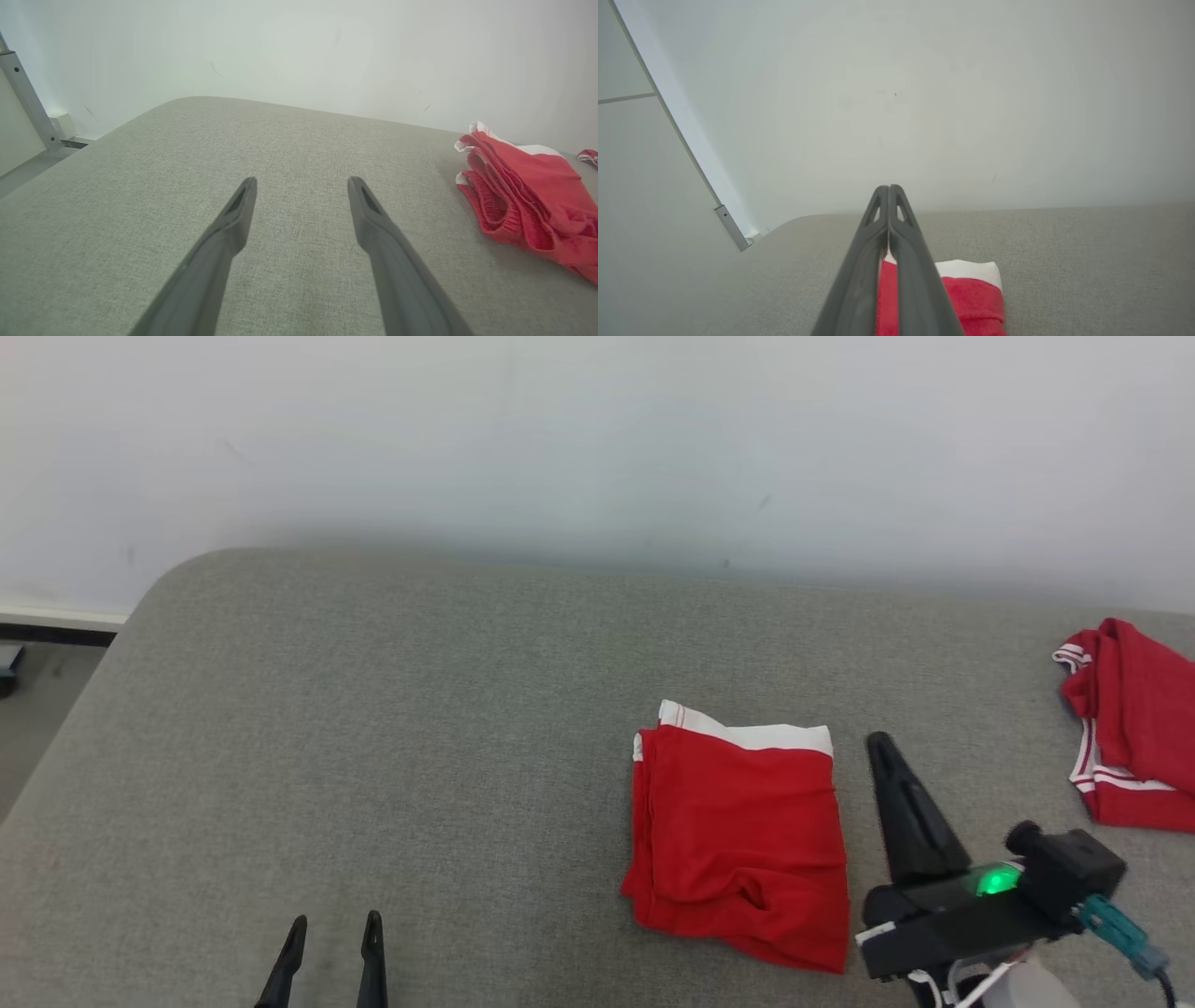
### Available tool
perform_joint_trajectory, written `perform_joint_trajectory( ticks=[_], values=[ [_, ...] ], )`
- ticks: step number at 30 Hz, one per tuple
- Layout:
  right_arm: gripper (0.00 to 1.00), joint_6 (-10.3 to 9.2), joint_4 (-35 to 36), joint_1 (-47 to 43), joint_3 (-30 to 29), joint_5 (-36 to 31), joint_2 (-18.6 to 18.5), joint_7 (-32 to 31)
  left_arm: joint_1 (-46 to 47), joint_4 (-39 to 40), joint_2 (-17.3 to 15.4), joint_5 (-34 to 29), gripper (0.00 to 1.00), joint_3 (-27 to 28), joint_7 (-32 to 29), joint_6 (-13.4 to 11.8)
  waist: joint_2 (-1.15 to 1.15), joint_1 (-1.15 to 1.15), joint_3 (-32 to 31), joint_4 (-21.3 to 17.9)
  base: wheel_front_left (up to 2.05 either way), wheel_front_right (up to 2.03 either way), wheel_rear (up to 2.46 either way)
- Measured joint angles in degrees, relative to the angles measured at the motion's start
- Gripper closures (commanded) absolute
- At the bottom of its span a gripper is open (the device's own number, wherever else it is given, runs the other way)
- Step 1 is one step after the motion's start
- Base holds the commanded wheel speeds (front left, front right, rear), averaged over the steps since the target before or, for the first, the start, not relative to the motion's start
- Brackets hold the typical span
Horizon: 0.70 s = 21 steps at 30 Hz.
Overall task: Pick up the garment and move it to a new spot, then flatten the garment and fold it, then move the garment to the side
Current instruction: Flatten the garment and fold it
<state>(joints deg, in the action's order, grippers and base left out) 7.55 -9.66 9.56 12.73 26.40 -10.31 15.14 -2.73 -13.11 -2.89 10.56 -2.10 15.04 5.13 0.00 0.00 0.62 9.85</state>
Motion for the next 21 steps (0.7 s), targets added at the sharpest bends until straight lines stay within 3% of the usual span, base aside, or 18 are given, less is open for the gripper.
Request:
perform_joint_trajectory(
  ticks=[10, 17, 18, 20, 21],
  values=[
    [1.00, 0.00, 5.48, -9.93, -14.85, -4.68, 3.00, 0.00, -1.45, 1.20, 0.00, -1.87, 0.00, 1.15, 0.00, 0.02, 0.00, 0.00, -0.67, -4.33, 0.00, 0.00, 0.00],
    [1.00, 0.00, 6.44, -15.87, -16.12, -7.47, 5.36, -0.01, -1.51, 1.60, -0.01, -1.70, 0.00, 1.29, 0.00, -0.02, 0.00, 0.00, -1.03, -6.41, 0.00, 0.00, 0.00],
    [0.93, 0.00, 6.10, -16.27, -15.73, -7.92, 5.56, -0.01, -1.51, 1.65, 0.00, -1.49, 0.00, 1.13, 0.00, -0.02, 0.00, 0.00, -1.06, -6.60, 0.00, 0.00, 0.00],
    [0.51, 0.00, 5.97, -16.74, -15.23, -8.56, 6.03, -0.01, -1.52, 1.74, -0.01, -1.47, 0.00, 1.00, 0.00, -0.05, 0.00, 0.00, -1.09, -6.91, 0.00, 0.00, 0.00],
    [0.15, 0.00, 5.76, -16.80, -14.96, -8.91, 6.16, -0.01, -1.52, 1.82, -0.01, -1.47, 0.00, 0.94, 0.00, -0.05, 0.00, 0.00, -1.10, -7.03, 0.00, 0.00, 0.00]
  ],
)
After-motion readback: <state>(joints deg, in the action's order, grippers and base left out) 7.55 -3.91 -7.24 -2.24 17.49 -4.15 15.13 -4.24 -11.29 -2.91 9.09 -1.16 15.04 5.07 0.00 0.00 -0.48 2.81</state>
